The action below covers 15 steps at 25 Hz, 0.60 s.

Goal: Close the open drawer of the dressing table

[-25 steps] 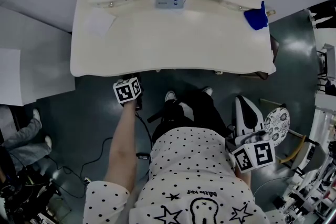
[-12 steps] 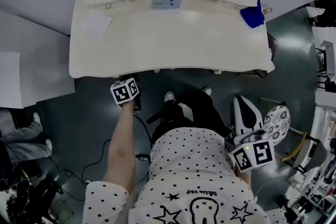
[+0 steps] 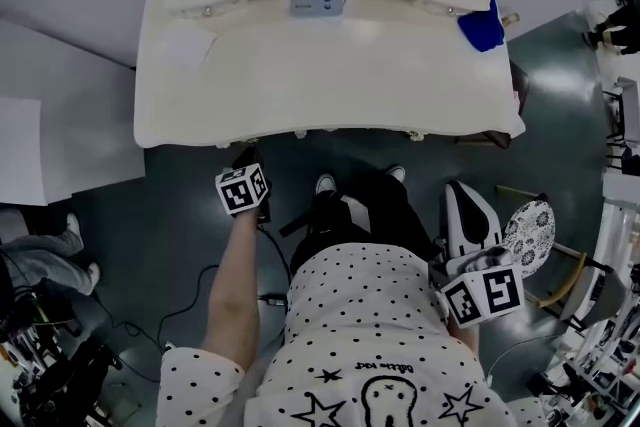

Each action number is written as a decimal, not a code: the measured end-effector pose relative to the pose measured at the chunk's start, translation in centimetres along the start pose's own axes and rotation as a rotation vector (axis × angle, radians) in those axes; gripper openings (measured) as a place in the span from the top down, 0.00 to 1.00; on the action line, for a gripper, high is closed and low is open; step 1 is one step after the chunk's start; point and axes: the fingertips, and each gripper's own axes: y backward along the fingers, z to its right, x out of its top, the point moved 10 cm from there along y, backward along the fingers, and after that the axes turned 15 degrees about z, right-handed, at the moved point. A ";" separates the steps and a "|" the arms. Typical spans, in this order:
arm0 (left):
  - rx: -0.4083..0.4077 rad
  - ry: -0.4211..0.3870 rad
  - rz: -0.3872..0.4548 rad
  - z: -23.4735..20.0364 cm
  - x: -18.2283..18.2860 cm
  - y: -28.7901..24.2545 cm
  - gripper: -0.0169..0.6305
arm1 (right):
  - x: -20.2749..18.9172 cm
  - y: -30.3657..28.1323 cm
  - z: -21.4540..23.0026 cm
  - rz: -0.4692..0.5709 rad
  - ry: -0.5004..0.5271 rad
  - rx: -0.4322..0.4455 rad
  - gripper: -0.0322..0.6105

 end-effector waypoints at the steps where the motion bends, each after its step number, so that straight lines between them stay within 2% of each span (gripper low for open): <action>1: 0.005 -0.018 0.013 0.2 0.0 0.5 0.93 | 0.0 0.0 0.0 -0.001 -0.001 0.003 0.94; 7: -0.026 -0.088 0.083 1.2 1.0 3.4 0.95 | -0.1 0.0 -0.2 0.003 -0.008 0.030 0.94; 15: -0.008 -0.137 0.240 3.4 5.9 8.6 0.96 | -0.4 0.1 -0.8 0.019 -0.010 0.072 0.94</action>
